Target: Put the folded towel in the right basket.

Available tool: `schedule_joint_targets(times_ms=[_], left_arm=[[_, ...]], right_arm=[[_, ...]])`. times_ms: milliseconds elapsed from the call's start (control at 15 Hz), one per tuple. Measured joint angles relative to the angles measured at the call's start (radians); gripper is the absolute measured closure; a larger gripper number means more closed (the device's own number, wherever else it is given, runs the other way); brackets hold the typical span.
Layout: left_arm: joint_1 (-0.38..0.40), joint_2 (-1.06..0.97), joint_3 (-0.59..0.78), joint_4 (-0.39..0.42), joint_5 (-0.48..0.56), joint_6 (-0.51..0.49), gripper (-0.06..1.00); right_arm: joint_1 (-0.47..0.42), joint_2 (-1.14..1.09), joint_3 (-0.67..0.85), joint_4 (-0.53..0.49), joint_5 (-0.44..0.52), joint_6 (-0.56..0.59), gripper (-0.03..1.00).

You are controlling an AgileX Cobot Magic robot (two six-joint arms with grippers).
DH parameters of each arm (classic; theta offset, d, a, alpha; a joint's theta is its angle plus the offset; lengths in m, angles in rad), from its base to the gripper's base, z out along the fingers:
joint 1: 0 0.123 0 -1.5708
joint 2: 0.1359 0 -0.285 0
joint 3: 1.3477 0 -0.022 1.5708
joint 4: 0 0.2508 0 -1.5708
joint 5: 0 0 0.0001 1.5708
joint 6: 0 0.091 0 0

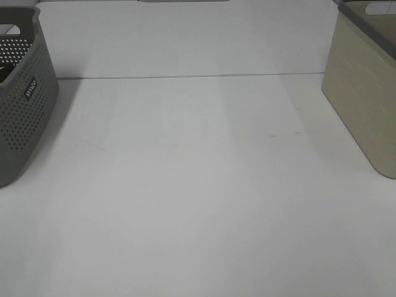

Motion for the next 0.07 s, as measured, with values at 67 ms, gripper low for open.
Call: schedule_joint_targets(times_ms=[67], left_arm=[[0.000, 0.000, 0.000, 0.000, 0.000, 0.000, -0.04]], right_arm=[[0.000, 0.000, 0.000, 0.000, 0.000, 0.000, 0.10]])
